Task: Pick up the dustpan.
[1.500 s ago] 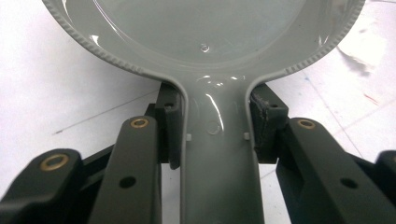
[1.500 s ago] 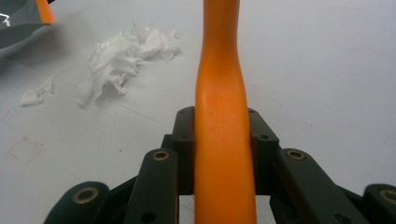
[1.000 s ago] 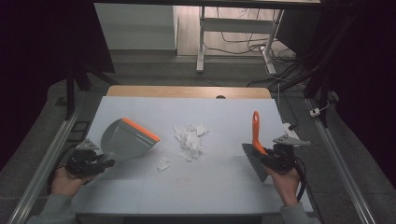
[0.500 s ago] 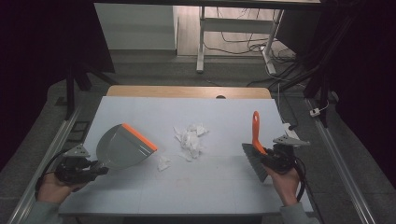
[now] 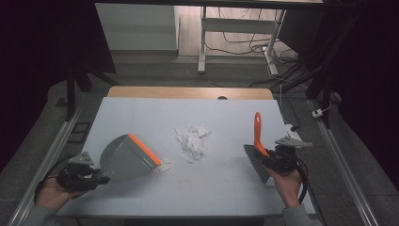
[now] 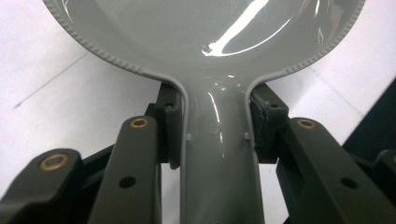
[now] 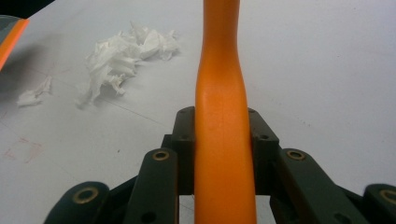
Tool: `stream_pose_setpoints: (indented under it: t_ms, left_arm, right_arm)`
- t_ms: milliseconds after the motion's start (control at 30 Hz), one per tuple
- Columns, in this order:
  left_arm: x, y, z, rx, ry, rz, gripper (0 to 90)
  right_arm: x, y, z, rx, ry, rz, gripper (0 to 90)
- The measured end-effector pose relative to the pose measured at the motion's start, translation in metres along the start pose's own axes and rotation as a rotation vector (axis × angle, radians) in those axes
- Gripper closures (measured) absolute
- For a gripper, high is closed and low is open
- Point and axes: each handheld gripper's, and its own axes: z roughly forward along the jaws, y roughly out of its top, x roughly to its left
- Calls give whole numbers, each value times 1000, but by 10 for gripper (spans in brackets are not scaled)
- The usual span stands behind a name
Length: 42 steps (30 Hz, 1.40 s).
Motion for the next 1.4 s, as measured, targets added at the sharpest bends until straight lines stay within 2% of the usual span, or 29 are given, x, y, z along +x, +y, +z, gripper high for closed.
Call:
stream_pose_setpoints:
  t_ms: [133,267,333,433,567,767,867,1200,1400]
  left_arm:
    - [-2,-4,1,18,-14,32,620]
    - [-10,-9,2,23,-54,135,620]
    - [-13,-10,4,40,-66,157,620]
    - [-16,-11,9,80,-59,179,620]
    - [-17,-12,14,105,-48,182,620]
    - [-18,-11,18,99,-43,178,620]
    - [-23,-6,24,112,-38,199,620]
    - [-26,1,36,119,-62,203,620]
    - [-27,2,38,126,-62,200,621]
  right_arm:
    - [0,0,1,3,1,-4,703]
    - [-1,-1,1,5,2,-1,703]
    - [-1,-1,1,4,2,-3,703]
    - [0,-1,2,7,0,-4,703]
    - [0,-1,2,7,1,-4,703]
    - [0,-1,2,9,0,-1,703]
    - [1,-1,3,10,0,-4,703]
    - [4,2,4,0,5,-10,703]
    - [7,6,7,-13,31,0,703]
